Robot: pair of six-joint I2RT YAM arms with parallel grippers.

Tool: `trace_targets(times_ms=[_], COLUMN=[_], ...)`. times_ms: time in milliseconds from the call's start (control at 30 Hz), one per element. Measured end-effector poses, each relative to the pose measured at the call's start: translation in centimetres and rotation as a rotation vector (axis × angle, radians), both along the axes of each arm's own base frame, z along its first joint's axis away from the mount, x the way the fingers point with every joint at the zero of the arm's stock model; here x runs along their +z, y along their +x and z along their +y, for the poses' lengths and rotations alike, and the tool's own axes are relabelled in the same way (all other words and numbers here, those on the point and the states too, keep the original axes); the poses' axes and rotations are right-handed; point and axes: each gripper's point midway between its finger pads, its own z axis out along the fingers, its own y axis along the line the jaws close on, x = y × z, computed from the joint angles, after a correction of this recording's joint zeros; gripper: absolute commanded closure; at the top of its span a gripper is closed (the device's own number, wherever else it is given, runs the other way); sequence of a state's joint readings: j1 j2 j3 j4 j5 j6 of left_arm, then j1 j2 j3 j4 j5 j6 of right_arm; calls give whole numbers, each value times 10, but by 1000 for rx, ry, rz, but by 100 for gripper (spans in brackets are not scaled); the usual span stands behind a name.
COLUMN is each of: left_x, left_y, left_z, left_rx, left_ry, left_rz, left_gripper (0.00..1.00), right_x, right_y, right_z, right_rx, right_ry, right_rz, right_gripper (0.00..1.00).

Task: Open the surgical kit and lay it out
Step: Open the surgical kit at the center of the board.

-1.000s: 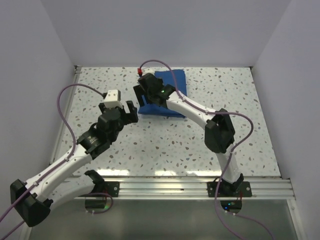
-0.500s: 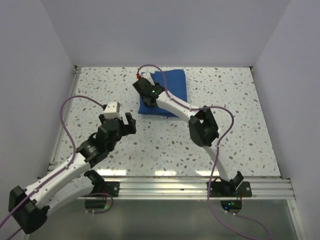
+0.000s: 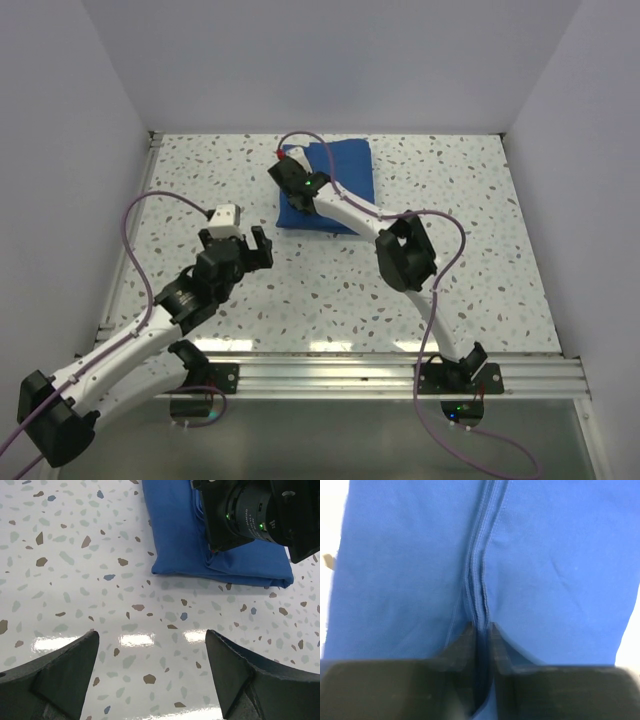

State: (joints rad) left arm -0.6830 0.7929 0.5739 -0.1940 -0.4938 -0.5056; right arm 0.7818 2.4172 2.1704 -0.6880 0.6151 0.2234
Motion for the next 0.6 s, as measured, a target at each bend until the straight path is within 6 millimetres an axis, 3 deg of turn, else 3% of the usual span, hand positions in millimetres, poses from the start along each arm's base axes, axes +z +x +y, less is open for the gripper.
trace_targets(times_ms=[233,367,533,600], left_x=[-14,-14,12,25], left_y=[4,16,58,80], left_z=[-8,-23,-68,-87], left_rx=[-18,-36,-103,-133], left_ry=[27,34,36,52], left_rz=[48,82,76,56], left_gripper=[8,9,9,9], right_x=[-8,-1,27,51], right_y=[2,-2,-13,-16], right_z=[-6,-14,-62,-99], right_rx=[-5,-10,-62,-116], right_ry=[9,39,76,98], right_rz=[8,-11,-16,-36], right_gripper=[100,100,100,100])
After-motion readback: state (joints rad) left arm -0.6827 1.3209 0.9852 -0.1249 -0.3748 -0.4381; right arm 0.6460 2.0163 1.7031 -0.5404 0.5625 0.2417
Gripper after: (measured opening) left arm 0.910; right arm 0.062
